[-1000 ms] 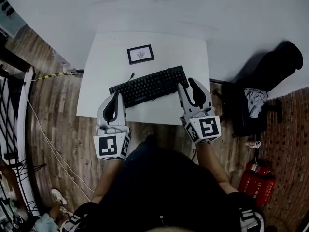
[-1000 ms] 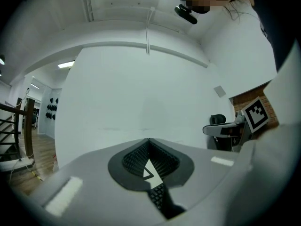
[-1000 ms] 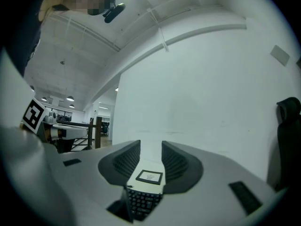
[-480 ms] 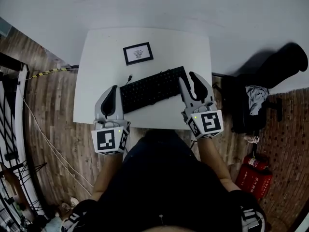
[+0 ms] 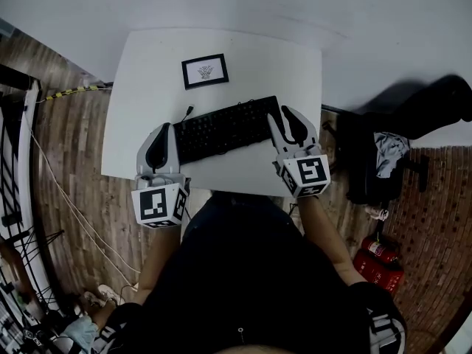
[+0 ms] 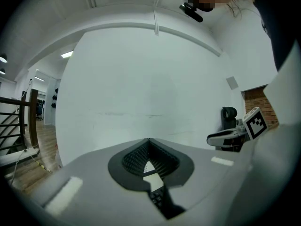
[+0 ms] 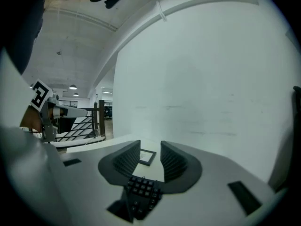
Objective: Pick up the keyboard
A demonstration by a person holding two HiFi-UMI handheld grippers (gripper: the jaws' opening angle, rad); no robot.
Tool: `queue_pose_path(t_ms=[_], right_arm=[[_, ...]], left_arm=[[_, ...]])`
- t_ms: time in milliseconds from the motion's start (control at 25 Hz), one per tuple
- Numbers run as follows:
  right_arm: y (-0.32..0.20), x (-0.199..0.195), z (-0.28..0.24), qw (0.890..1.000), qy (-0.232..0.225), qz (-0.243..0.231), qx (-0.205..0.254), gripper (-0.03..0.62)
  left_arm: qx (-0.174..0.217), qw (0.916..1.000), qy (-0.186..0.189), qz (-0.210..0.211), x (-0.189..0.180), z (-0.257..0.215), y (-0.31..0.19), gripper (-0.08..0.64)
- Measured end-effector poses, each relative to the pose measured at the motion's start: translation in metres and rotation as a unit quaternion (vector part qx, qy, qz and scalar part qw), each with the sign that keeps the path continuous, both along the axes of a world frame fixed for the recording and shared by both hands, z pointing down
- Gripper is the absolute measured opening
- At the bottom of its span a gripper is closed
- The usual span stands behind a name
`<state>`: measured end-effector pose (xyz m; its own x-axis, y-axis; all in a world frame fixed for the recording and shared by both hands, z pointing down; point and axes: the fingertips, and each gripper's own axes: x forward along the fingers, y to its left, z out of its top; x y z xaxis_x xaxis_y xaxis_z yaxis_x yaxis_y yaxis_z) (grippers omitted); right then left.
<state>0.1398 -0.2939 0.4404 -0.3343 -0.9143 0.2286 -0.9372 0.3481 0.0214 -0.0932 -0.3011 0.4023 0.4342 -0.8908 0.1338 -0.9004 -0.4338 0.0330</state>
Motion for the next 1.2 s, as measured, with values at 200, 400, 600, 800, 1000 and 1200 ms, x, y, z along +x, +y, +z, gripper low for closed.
queue_pose_path(t_ms=[200,400,600,800,1000,1200], right_arm=[[-0.008,0.009,0.035,0.999,0.018,-0.016,-0.041,0.120],[-0.015,0.018,0.078,0.995,0.028,-0.030,-0.095,0.121],[-0.022,0.027,0.118,0.987,0.032,-0.038,-0.154,0.143],[-0.028,0.039,0.153,0.974,0.021,-0.034,-0.223,0.175],[-0.030,0.043,0.181,0.956,-0.017,-0.038,-0.291,0.224],[-0.032,0.045,0.197,0.940,-0.043,-0.042,-0.337,0.259]], left_arm=[[-0.020,0.9998,-0.006,-0.008,0.006,0.015,0.002,0.012],[-0.043,0.9989,-0.011,-0.017,0.006,0.031,0.003,0.011],[-0.066,0.9971,-0.008,-0.036,-0.005,0.041,0.002,0.011],[-0.077,0.9957,-0.009,-0.050,-0.006,0.047,0.000,0.011],[-0.085,0.9944,-0.010,-0.062,-0.008,0.051,-0.003,0.011],[-0.096,0.9926,-0.009,-0.073,-0.010,0.057,-0.005,0.011]])
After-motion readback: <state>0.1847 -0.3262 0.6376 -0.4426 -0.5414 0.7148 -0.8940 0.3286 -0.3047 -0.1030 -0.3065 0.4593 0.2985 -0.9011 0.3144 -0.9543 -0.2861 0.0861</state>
